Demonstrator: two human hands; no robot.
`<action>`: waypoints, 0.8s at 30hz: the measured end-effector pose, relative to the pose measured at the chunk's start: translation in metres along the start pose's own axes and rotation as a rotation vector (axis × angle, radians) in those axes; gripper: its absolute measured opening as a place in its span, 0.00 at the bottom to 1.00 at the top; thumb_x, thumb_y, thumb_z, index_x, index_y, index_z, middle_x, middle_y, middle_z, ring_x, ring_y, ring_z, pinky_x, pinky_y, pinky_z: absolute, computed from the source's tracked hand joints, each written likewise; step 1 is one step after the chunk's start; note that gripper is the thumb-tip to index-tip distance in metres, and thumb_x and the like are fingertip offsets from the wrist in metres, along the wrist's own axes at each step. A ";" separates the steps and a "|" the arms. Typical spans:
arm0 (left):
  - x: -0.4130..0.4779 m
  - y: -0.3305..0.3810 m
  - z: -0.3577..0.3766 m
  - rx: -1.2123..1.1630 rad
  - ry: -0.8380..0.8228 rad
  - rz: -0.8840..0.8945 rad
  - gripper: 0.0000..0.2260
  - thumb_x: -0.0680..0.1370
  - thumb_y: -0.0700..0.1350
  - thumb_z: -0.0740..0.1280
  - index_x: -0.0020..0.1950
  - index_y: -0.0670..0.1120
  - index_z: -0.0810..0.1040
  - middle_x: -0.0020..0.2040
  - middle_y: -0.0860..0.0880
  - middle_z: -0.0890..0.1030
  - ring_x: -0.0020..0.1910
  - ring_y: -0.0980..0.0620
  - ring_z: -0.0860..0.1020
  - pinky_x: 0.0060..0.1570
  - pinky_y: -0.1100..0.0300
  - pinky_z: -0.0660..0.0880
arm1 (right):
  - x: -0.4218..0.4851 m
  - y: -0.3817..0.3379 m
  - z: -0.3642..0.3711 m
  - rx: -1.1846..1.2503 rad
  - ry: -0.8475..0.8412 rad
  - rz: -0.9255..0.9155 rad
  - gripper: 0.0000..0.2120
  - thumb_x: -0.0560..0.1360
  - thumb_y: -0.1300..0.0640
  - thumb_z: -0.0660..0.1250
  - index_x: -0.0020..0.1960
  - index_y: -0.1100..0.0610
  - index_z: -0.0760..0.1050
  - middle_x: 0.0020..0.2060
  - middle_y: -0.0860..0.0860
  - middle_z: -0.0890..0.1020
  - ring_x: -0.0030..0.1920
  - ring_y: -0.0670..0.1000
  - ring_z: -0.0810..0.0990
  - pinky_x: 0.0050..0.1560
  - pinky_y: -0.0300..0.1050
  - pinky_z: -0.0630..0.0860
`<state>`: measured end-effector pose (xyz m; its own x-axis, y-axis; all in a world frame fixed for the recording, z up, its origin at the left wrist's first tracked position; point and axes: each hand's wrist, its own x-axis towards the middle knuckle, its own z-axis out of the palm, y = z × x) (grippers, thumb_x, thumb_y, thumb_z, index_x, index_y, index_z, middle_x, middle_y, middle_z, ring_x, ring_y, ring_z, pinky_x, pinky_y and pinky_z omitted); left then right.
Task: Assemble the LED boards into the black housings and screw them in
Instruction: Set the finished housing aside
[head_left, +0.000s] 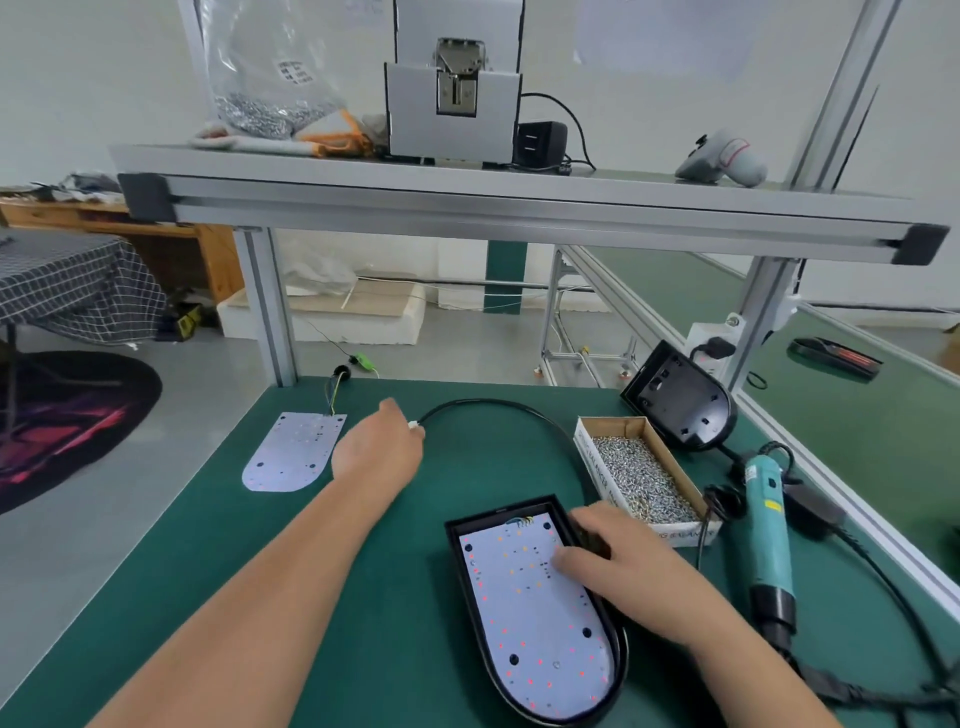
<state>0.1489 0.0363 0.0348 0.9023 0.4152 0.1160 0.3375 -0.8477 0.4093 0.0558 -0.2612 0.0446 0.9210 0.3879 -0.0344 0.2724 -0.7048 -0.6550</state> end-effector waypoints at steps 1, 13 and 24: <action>0.006 -0.002 0.002 0.049 -0.030 0.000 0.14 0.86 0.54 0.59 0.60 0.44 0.72 0.49 0.47 0.80 0.45 0.43 0.76 0.41 0.53 0.70 | 0.000 0.001 0.000 0.008 -0.007 -0.006 0.11 0.80 0.50 0.70 0.46 0.57 0.74 0.47 0.51 0.76 0.48 0.46 0.76 0.53 0.42 0.72; -0.018 -0.024 0.005 0.011 -0.050 0.145 0.06 0.84 0.51 0.63 0.53 0.54 0.79 0.42 0.54 0.81 0.42 0.49 0.79 0.36 0.57 0.71 | -0.001 -0.007 0.001 -0.025 0.036 -0.063 0.12 0.81 0.54 0.66 0.46 0.62 0.72 0.42 0.57 0.78 0.45 0.57 0.76 0.50 0.58 0.74; -0.127 -0.033 -0.029 -0.453 -0.662 0.517 0.11 0.81 0.54 0.68 0.62 0.58 0.83 0.57 0.48 0.86 0.54 0.49 0.83 0.63 0.44 0.78 | 0.000 -0.008 0.009 0.398 0.251 -0.198 0.09 0.81 0.52 0.64 0.57 0.50 0.81 0.41 0.50 0.81 0.42 0.45 0.77 0.42 0.41 0.72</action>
<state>0.0155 0.0215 0.0325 0.9262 -0.3640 -0.0982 -0.1562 -0.6076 0.7787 0.0511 -0.2501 0.0427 0.9141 0.3021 0.2704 0.3669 -0.3325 -0.8688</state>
